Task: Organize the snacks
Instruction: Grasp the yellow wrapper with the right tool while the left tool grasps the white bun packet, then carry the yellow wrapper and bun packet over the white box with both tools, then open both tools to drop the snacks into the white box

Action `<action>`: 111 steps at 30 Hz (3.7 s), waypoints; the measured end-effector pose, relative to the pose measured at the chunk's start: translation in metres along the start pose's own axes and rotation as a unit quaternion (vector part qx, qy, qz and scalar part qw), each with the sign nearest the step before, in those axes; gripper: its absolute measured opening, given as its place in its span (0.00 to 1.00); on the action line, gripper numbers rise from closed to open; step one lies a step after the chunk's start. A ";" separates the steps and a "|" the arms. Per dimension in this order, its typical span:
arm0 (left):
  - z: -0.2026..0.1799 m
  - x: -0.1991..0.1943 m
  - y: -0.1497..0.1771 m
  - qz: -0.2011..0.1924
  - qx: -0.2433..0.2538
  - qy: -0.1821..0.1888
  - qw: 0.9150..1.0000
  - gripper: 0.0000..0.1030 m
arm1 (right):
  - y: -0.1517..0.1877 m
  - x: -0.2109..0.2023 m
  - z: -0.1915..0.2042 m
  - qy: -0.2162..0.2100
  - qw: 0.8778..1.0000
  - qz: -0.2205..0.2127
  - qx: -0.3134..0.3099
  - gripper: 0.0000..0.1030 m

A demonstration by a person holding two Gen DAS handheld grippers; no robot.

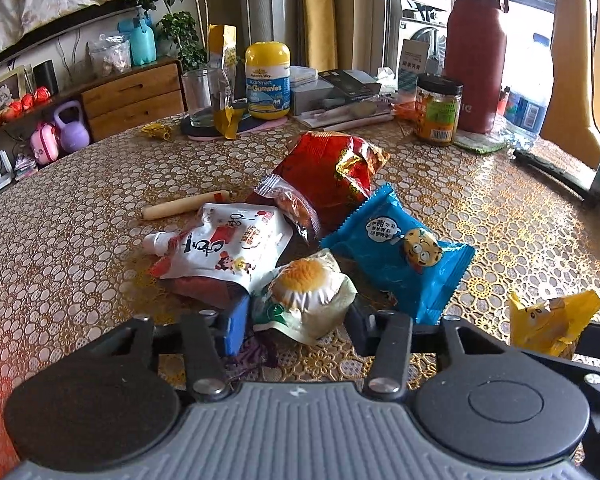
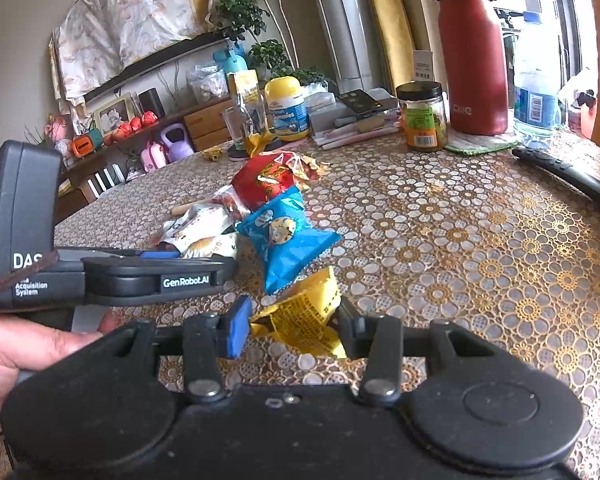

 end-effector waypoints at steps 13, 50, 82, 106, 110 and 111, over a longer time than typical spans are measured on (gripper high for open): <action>0.008 -0.038 0.012 -0.024 -0.011 0.012 1.000 0.36 | -0.001 -0.010 0.012 0.001 1.000 -0.010 -0.013 0.42; 0.155 -0.244 0.090 -0.131 -0.141 -0.091 0.977 0.36 | -0.009 -0.085 0.189 -0.086 0.982 -0.075 -0.153 0.42; 0.291 -0.262 0.185 -0.075 -0.262 -0.185 0.944 0.37 | 0.034 -0.048 0.388 -0.180 0.933 -0.016 -0.310 0.42; 0.302 -0.248 0.199 -0.054 -0.291 -0.172 0.940 0.44 | 0.047 -0.034 0.387 -0.164 0.933 0.003 -0.321 0.56; 0.301 -0.252 0.195 -0.062 -0.291 -0.177 0.938 0.59 | 0.045 -0.036 0.384 -0.164 0.934 0.001 -0.318 0.57; 0.300 -0.254 0.194 -0.065 -0.291 -0.177 0.938 0.60 | 0.044 -0.037 0.383 -0.164 0.935 0.000 -0.316 0.58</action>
Point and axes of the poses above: each gripper's, at about its wrist camera, not at the fingertips, and x roughly the way its jaws point, z to its left, y to its underside, the point moved 8 cm from there along x, roughly the way its jaws point, and after that the axes turned 12 degrees about z, right-handed, at the moved point
